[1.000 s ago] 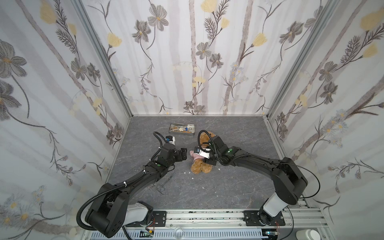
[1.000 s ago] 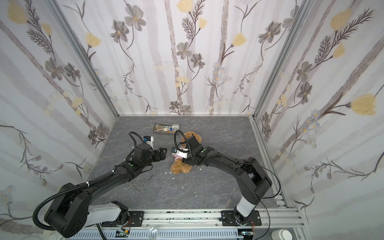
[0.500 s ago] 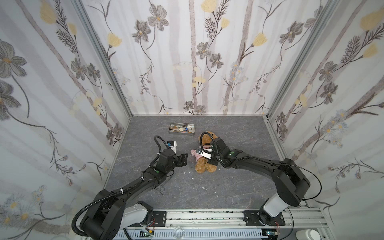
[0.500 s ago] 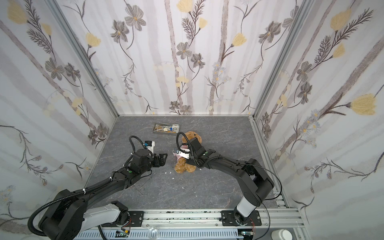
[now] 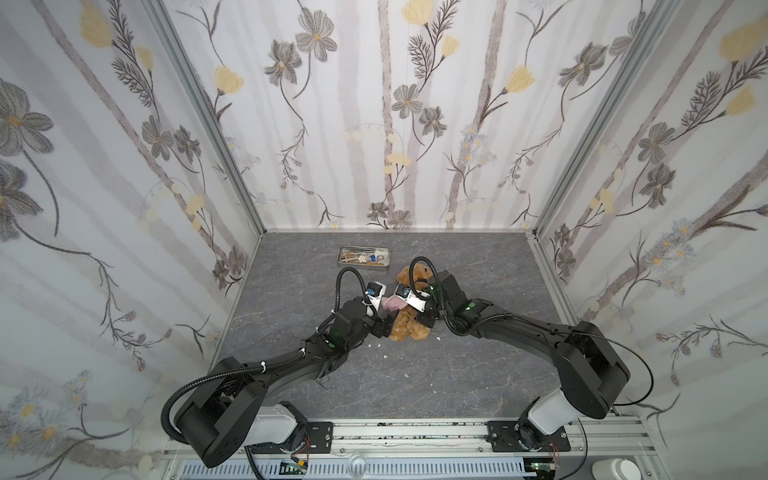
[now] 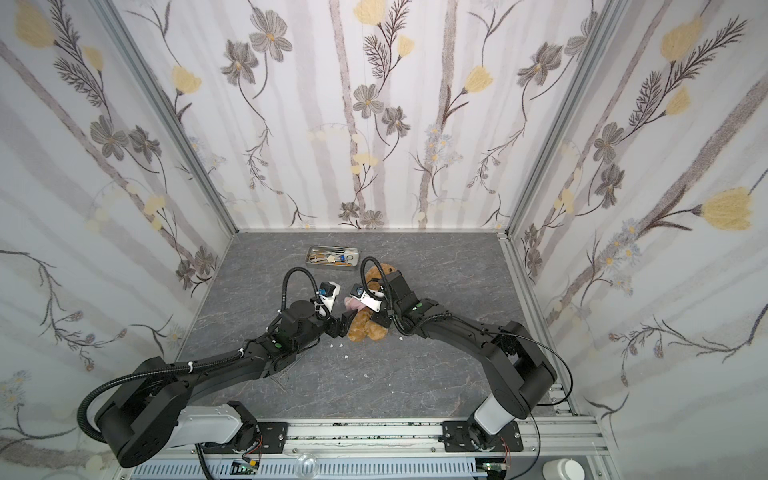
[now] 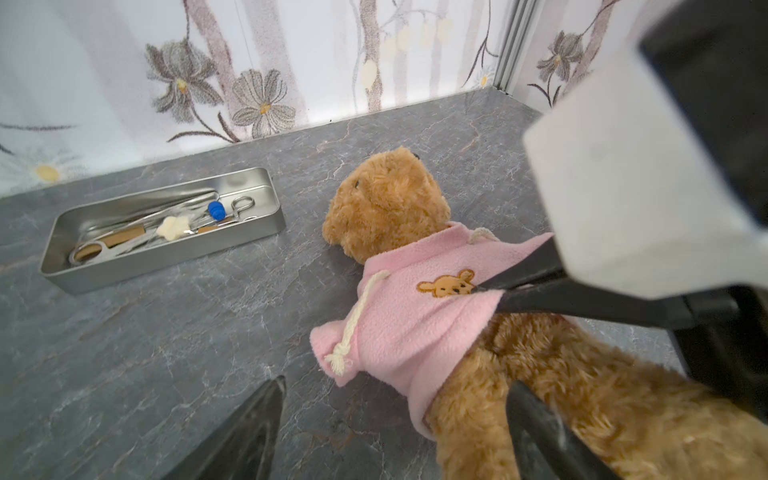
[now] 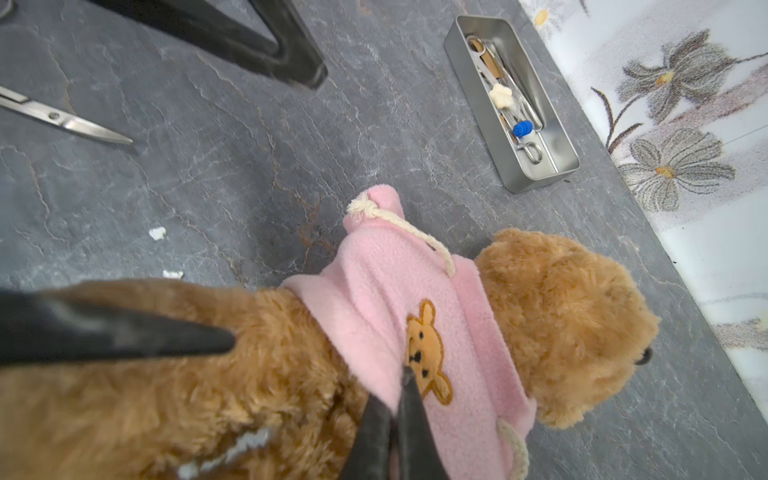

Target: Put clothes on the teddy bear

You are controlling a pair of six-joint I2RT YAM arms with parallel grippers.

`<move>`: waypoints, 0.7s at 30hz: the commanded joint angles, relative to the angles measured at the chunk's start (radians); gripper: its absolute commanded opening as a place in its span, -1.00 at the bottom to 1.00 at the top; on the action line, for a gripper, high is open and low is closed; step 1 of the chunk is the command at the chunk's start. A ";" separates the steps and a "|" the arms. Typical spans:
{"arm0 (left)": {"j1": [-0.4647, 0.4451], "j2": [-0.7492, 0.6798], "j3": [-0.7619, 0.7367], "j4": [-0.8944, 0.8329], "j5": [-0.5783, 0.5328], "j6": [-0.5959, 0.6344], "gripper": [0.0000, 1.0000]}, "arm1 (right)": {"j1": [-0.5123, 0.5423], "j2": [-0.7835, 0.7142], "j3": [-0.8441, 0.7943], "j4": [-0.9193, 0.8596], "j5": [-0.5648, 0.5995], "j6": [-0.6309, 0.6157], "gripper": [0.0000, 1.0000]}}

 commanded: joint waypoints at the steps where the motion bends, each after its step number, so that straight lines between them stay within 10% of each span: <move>1: -0.008 0.038 0.034 0.065 0.017 0.130 0.70 | -0.008 -0.012 -0.009 0.082 -0.071 0.060 -1.00; 21: -0.002 0.223 0.117 0.039 0.104 0.350 0.67 | -0.023 -0.009 -0.028 0.114 -0.077 0.056 -1.00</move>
